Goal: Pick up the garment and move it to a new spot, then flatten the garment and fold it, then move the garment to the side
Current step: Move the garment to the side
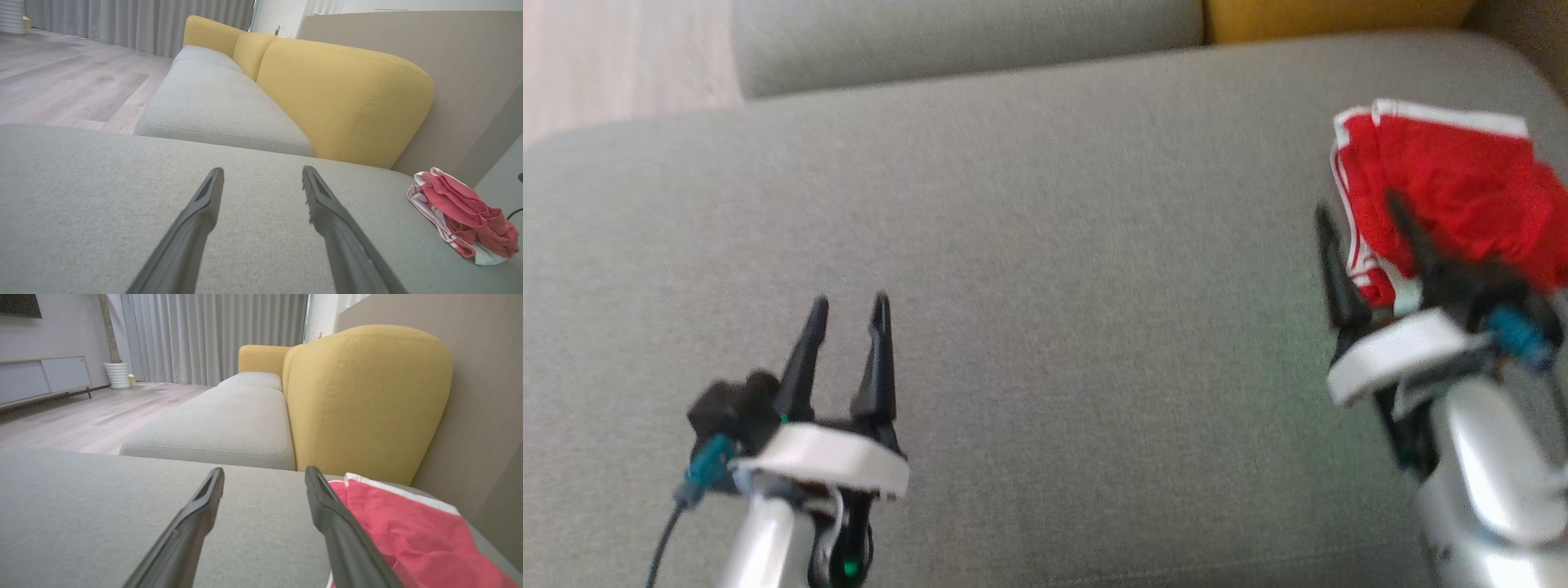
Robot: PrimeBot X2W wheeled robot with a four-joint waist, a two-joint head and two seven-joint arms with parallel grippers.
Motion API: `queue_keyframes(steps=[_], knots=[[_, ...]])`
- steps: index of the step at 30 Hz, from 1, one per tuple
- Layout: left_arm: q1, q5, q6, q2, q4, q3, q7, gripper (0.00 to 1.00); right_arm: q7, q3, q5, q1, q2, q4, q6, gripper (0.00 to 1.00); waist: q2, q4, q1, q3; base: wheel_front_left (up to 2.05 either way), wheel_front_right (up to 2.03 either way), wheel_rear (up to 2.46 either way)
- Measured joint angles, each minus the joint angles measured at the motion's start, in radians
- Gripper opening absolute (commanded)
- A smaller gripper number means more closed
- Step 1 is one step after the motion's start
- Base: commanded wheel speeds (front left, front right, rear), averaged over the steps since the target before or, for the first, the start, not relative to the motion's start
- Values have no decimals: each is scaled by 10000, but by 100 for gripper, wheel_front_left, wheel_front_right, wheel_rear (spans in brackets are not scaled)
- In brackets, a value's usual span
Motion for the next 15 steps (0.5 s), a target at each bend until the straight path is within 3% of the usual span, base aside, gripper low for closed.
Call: queue_keyframes(steps=[8, 15], knots=[[1100, -10, -226, 19, 50, -35, 0, 100, -635, -652, -451, 1995, 1053, -533, 0, 100, 0, 352, 0, -952, 0, 0, 0], [1566, 322, -284, 29, -219, 44, 2, 100, -895, -817, -890, 2921, 1365, -679, 0, 100, 0, 409, 0, -1155, 0, 0, 0]])
